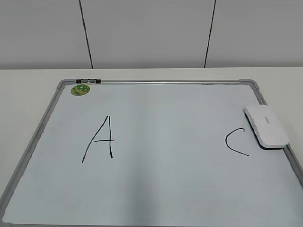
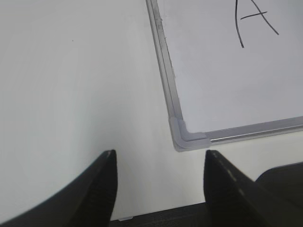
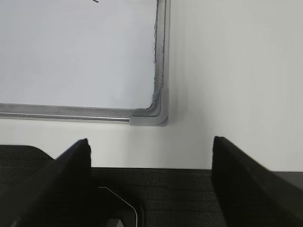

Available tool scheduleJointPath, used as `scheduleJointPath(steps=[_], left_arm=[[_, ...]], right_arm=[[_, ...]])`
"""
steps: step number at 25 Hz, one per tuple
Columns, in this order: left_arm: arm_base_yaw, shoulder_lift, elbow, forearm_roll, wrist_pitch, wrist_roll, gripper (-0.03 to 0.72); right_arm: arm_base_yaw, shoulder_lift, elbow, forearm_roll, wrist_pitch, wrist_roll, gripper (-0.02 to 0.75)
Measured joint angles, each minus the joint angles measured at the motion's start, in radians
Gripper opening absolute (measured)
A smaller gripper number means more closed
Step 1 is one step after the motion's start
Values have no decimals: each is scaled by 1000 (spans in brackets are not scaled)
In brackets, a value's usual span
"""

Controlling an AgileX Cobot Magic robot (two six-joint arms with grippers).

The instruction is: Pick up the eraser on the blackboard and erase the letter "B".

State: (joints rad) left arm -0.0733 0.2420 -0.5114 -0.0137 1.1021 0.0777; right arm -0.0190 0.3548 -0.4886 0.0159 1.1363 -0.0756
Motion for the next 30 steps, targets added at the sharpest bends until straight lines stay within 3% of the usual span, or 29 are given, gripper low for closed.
scheduleJointPath(steps=[17, 30], left_arm=[[39, -231, 0, 0, -4, 0, 421], [40, -233, 0, 1, -2, 0, 391]], right_arm=[[0, -349, 0, 0, 0, 2, 587], [0, -372, 0, 0, 2, 2, 587]])
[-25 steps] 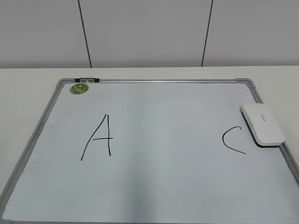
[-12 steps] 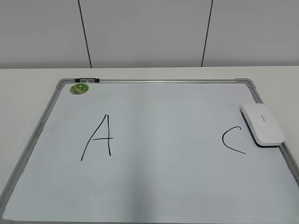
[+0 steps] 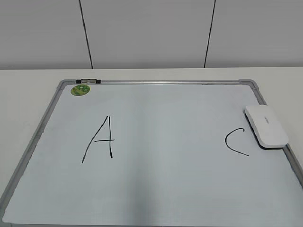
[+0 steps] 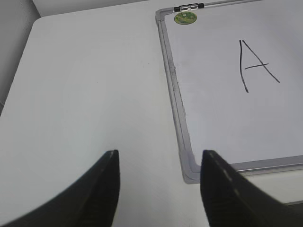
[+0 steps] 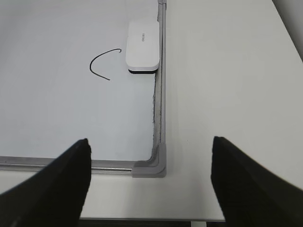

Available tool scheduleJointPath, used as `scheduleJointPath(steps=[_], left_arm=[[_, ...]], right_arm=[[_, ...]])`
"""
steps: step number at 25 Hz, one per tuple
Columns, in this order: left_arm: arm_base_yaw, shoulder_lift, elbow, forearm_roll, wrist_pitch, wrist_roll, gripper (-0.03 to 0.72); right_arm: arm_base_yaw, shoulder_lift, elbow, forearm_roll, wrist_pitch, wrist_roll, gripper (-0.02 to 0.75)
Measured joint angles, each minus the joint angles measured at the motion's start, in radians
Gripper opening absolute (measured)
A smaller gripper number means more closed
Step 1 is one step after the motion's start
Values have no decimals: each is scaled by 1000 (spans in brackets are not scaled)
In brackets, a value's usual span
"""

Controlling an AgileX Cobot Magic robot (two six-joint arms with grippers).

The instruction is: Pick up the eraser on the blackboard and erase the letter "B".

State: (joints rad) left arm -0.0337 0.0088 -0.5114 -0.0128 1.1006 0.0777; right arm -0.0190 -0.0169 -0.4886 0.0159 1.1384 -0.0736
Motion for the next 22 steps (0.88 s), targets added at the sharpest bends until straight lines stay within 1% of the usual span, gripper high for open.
scheduleJointPath(steps=[11, 17, 20, 22], left_arm=[[0, 0, 0, 2, 0, 0, 351], [0, 0, 0, 2, 0, -1, 347], [11, 0, 0, 2, 1, -1, 347], [32, 0, 0, 2, 1, -1, 347]], right_arm=[[0, 0, 0, 0, 0, 0, 587], [0, 0, 0, 0, 0, 0, 587], [0, 0, 0, 0, 0, 0, 587], [0, 0, 0, 0, 0, 0, 587]])
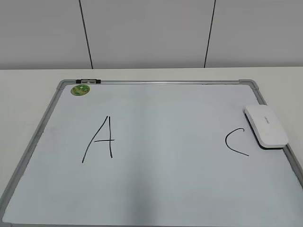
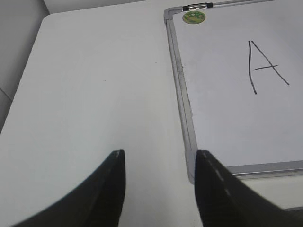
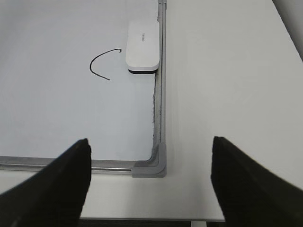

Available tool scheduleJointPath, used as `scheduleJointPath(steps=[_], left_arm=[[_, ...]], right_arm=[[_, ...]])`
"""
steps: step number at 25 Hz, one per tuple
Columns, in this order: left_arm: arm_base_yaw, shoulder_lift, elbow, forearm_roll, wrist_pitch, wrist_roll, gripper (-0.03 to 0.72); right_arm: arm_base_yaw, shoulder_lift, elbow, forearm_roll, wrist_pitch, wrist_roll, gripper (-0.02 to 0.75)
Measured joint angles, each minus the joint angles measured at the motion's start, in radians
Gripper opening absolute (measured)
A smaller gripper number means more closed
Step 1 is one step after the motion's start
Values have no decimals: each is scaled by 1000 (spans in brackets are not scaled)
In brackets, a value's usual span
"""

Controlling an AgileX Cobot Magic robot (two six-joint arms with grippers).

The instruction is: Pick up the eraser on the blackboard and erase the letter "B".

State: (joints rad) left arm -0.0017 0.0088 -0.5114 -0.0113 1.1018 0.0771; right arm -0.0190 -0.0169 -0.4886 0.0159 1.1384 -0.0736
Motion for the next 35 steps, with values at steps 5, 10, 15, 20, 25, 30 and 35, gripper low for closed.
scheduleJointPath(steps=[5, 10, 15, 20, 25, 30, 35], left_arm=[[17, 0, 0, 0, 0, 0, 347], [17, 0, 0, 0, 0, 0, 347], [17, 0, 0, 0, 0, 0, 337], [17, 0, 0, 0, 0, -2, 334], [17, 0, 0, 0, 0, -2, 331], [17, 0, 0, 0, 0, -2, 320], [17, 0, 0, 0, 0, -2, 316]], right_arm=[[0, 0, 0, 0, 0, 0, 587], [0, 0, 0, 0, 2, 0, 587], [0, 0, 0, 0, 2, 0, 586], [0, 0, 0, 0, 2, 0, 587], [0, 0, 0, 0, 2, 0, 587], [0, 0, 0, 0, 2, 0, 587], [-2, 0, 0, 0, 2, 0, 587]])
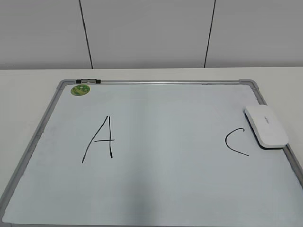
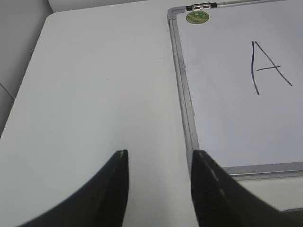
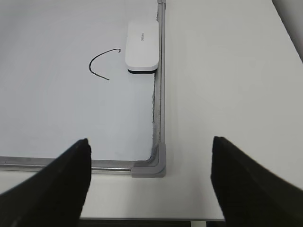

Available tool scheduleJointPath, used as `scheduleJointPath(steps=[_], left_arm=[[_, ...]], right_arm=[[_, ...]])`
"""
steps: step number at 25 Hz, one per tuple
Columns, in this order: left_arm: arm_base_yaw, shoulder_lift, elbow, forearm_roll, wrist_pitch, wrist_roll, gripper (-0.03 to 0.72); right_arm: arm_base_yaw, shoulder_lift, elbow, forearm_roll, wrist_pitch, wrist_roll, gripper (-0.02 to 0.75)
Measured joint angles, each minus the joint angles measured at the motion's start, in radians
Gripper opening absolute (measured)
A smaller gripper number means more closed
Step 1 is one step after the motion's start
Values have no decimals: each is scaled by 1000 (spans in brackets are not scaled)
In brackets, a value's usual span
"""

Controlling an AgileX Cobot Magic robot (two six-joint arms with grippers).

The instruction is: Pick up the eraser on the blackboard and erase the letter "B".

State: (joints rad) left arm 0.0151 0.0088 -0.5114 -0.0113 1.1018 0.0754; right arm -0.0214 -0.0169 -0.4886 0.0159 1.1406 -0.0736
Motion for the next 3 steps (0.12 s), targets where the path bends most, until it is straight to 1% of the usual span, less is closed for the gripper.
scheduleJointPath(steps=[3], left_arm=[[0, 0, 0, 0, 0, 0, 316]], right_arm=[[0, 0, 0, 0, 0, 0, 587]])
